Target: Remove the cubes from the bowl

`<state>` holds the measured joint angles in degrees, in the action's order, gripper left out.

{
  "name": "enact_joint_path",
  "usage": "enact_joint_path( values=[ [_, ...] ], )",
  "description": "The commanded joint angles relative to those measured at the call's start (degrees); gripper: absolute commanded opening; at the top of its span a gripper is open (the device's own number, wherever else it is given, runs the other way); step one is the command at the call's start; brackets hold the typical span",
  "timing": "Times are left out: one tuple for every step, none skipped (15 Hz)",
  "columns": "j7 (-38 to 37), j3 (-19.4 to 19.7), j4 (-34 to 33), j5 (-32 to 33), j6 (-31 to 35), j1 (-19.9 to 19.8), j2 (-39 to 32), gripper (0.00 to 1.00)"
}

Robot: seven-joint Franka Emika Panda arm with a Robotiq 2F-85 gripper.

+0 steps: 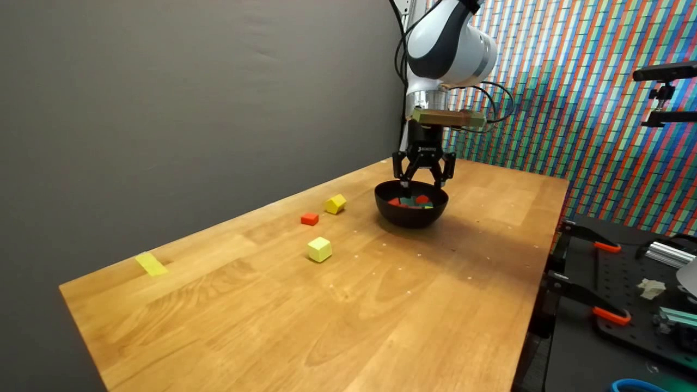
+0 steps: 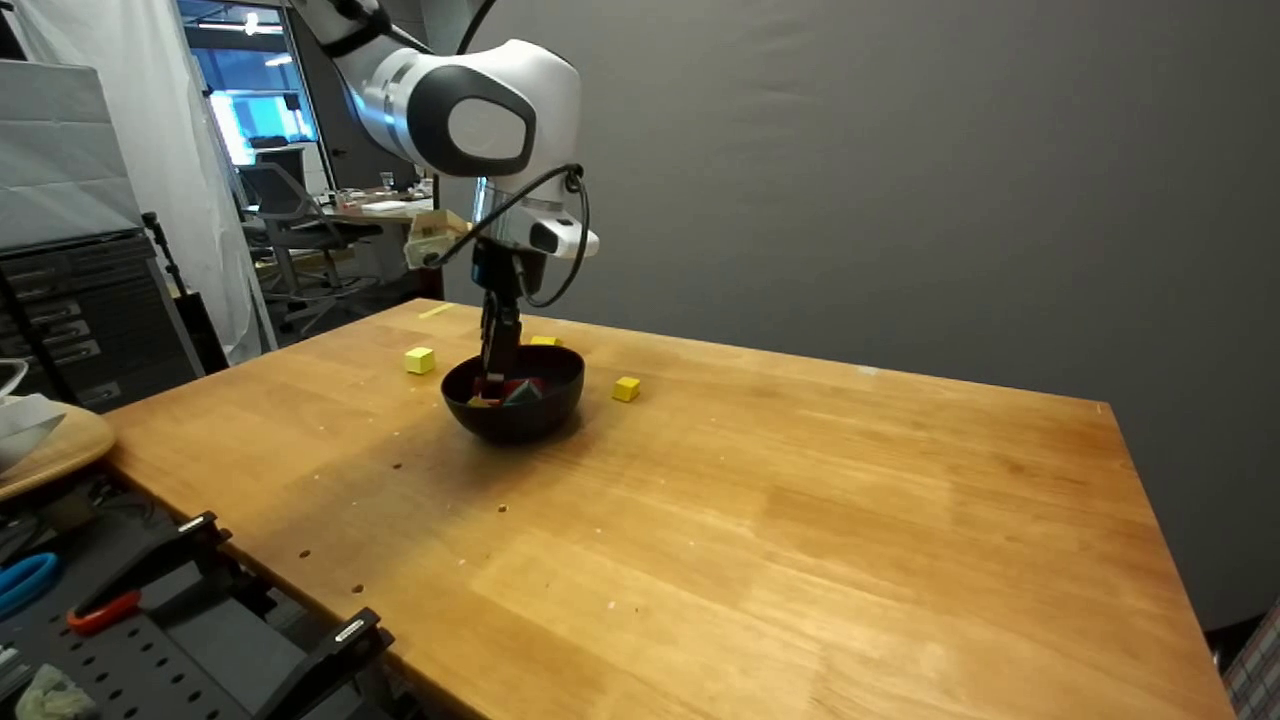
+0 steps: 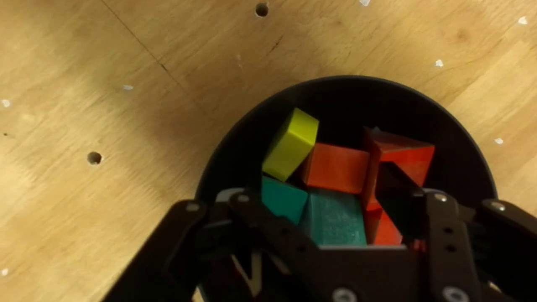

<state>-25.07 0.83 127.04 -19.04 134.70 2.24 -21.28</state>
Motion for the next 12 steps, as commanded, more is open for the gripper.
enact_joint_path(
  values=[
    [-0.6, 0.0, 1.6, -1.8, 4.5, -0.3, -0.4, 0.55],
    [-0.8, 0.0, 1.8, -1.9, 5.6, -0.2, -0.7, 0.55],
    [-1.1, 0.2, 2.0, -1.3, 6.5, 0.1, -1.2, 0.59],
    [-1.2, 0.1, 2.1, -1.2, 6.9, 0.1, -1.6, 0.57],
    [-1.2, 0.1, 2.2, -0.9, 7.2, 0.3, -1.9, 0.62],
    [-1.3, 0.1, 2.1, -0.7, 7.6, 0.4, -2.3, 0.65],
    [-1.3, 0.0, 1.3, -0.5, 7.3, 0.6, -2.9, 0.67],
    [-1.3, -0.1, 0.7, -0.2, 7.3, 0.9, -3.3, 0.71],
    [-1.5, -0.2, 0.3, 0.3, 7.4, 1.4, -3.8, 0.67],
    [-1.7, -0.1, 0.0, 0.9, 7.4, 1.8, -4.2, 0.66],
    [-2.0, 0.0, -0.3, 1.6, 7.3, 2.3, -4.7, 0.6],
    [-2.1, 0.1, -0.5, 2.0, 7.3, 2.7, -5.0, 0.54]
  ],
)
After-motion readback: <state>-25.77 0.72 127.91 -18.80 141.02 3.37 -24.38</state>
